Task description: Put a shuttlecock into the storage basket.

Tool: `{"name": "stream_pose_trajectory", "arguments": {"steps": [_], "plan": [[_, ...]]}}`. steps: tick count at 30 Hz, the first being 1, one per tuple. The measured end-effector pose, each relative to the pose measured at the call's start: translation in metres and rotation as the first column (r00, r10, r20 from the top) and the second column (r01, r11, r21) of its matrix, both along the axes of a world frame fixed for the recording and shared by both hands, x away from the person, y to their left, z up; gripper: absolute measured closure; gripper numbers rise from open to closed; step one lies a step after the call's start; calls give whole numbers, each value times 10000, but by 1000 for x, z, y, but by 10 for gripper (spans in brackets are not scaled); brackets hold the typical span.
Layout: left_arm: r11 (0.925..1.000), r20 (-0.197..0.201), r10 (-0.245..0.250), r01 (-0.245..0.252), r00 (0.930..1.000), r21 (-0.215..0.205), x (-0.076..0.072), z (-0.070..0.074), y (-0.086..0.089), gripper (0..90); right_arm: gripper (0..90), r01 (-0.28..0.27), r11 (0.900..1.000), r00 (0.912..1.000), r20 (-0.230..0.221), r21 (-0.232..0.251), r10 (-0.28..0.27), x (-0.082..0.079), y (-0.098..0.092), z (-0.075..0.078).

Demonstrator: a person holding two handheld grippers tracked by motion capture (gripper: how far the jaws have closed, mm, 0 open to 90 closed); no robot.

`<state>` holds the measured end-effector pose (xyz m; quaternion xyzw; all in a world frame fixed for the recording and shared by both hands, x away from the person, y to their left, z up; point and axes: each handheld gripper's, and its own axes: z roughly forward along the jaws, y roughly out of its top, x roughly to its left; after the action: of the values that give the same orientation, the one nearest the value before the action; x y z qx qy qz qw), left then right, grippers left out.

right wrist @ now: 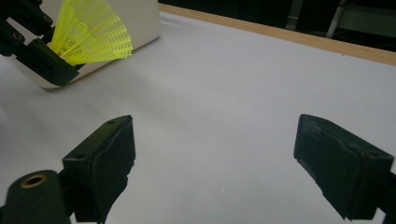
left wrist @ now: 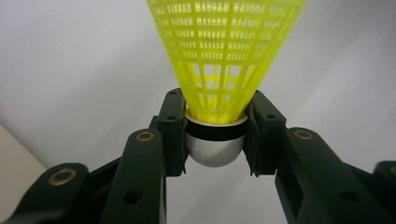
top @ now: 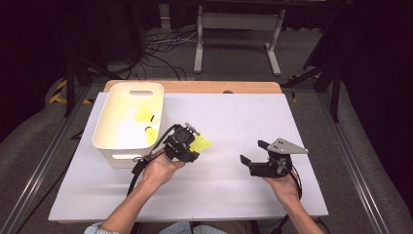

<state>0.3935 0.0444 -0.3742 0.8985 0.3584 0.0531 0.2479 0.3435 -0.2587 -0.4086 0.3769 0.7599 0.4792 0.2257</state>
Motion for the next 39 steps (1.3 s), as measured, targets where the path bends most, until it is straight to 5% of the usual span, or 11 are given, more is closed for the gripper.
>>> {"name": "stream_pose_trajectory", "arguments": {"steps": [10, 24, 39], "plan": [[9999, 7, 42, -42, 10000, -149, 0, 4, 1, 648, 110, 273, 9996, 9992, 279, 28, -274, -12, -9, -7], [9992, 55, 327, -326, 9994, -233, 0, 12, 7, 648, 92, 923, 9936, 9948, 365, 655, -948, -28, -34, -29], [9980, 50, 549, -547, 9985, -330, 0, 21, 12, 648, 84, 990, 9927, 9932, 543, 689, -1028, -36, -41, -40]]}}
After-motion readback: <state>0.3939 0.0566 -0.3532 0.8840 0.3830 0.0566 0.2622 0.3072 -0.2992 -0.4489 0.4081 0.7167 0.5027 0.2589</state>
